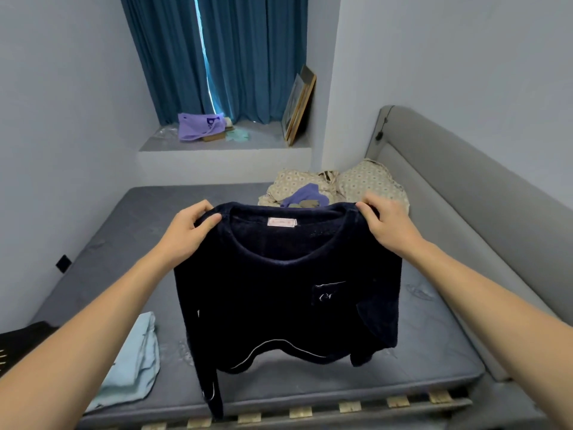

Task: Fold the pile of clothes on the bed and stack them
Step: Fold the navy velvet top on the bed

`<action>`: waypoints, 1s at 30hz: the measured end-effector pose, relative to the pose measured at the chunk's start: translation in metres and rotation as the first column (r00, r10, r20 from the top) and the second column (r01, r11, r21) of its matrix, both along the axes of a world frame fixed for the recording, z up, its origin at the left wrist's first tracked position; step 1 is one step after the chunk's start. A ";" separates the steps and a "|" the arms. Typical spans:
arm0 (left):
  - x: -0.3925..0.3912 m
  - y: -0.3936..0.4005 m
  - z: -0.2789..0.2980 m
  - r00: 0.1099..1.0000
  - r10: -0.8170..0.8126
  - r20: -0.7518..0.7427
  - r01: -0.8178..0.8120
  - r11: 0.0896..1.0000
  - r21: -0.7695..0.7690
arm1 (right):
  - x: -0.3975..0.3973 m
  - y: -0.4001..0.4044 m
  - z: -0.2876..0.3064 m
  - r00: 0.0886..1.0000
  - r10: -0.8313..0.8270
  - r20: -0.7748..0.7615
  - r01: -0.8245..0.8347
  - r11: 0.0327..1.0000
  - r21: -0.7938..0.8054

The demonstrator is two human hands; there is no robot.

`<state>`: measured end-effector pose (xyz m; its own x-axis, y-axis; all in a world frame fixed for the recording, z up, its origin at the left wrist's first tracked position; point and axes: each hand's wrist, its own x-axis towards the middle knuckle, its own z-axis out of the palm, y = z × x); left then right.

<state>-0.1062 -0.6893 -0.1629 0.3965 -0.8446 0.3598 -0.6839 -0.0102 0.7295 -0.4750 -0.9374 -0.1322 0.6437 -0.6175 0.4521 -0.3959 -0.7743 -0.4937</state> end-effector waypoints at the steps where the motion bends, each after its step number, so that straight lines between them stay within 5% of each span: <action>1: -0.002 -0.001 -0.001 1.000 -0.001 -0.006 0.001 1.000 0.005 | -0.002 0.000 -0.001 1.000 0.001 0.002 -0.001 1.000 0.006; 12: 0.059 -0.086 -0.100 0.997 0.040 -0.060 -0.028 0.982 0.188 | 0.064 -0.089 -0.088 0.989 0.005 -0.150 0.005 0.997 0.071; 19: 0.161 -0.200 -0.285 0.996 0.076 -0.037 -0.060 0.943 0.328 | 0.164 -0.204 -0.261 0.934 0.052 -0.354 0.009 0.986 0.169; 26: 0.227 -0.324 -0.463 0.982 0.159 0.100 -0.184 0.924 0.336 | 0.245 -0.316 -0.457 0.946 0.017 -0.323 0.071 0.964 0.258; 30: 0.235 -0.367 -0.538 0.943 0.238 0.230 -0.319 0.840 0.438 | 0.271 -0.364 -0.545 0.927 0.037 -0.373 0.125 0.908 0.401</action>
